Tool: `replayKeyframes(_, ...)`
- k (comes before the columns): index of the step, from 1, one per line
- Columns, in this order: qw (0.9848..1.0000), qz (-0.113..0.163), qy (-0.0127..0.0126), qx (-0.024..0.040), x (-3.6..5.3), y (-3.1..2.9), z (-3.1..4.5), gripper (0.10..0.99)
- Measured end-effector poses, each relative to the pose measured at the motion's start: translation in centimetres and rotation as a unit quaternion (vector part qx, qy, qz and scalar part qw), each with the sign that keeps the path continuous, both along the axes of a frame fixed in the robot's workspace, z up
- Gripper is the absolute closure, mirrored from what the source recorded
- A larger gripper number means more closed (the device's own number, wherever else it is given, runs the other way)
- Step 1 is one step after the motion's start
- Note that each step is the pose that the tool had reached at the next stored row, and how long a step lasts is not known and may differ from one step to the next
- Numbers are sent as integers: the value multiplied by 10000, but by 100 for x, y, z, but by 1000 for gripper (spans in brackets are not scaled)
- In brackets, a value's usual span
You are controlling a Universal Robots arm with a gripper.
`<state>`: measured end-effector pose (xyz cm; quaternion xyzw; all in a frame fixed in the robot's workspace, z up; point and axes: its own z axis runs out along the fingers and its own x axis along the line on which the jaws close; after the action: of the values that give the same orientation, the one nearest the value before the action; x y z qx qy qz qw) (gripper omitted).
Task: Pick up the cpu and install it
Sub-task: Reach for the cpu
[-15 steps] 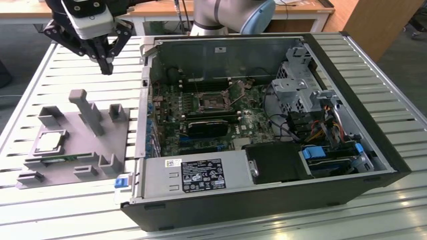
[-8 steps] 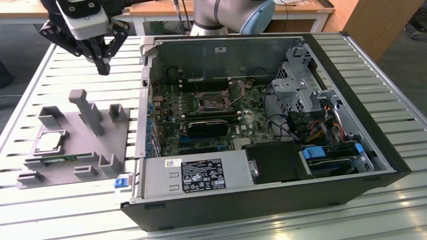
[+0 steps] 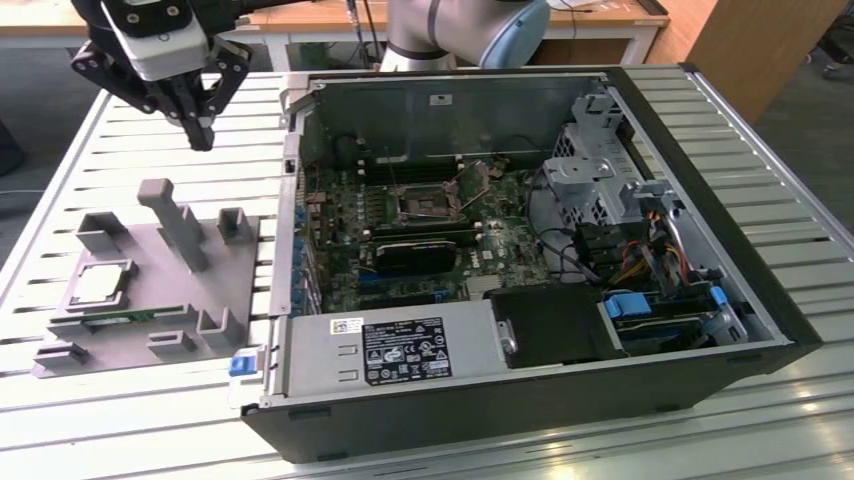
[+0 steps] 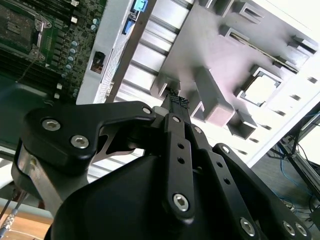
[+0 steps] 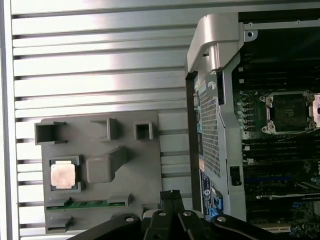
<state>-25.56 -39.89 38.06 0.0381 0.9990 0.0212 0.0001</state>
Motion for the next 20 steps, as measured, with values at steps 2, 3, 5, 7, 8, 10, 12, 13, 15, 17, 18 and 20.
replayKeyframes(2,10000,0,1,0,-12,0,0,980)
replayKeyframes(3,10000,0,0,0,-18,0,-1,980)
replayKeyframes(5,10000,0,1,0,-28,0,-2,980)
replayKeyframes(7,10000,0,1,0,-38,0,-2,980)
replayKeyframes(8,10000,0,2,0,-44,0,-2,980)
replayKeyframes(10,10000,0,2,0,-55,0,-3,980)
replayKeyframes(12,10000,0,2,0,-66,0,-4,980)
replayKeyframes(13,10000,0,2,0,-72,0,-5,980)
replayKeyframes(15,10000,0,2,0,-82,0,-5,980)
replayKeyframes(17,10000,0,3,0,-93,0,-6,980)
replayKeyframes(18,10000,0,3,0,-98,0,-7,980)
replayKeyframes(20,10000,0,3,0,-108,0,-7,980)
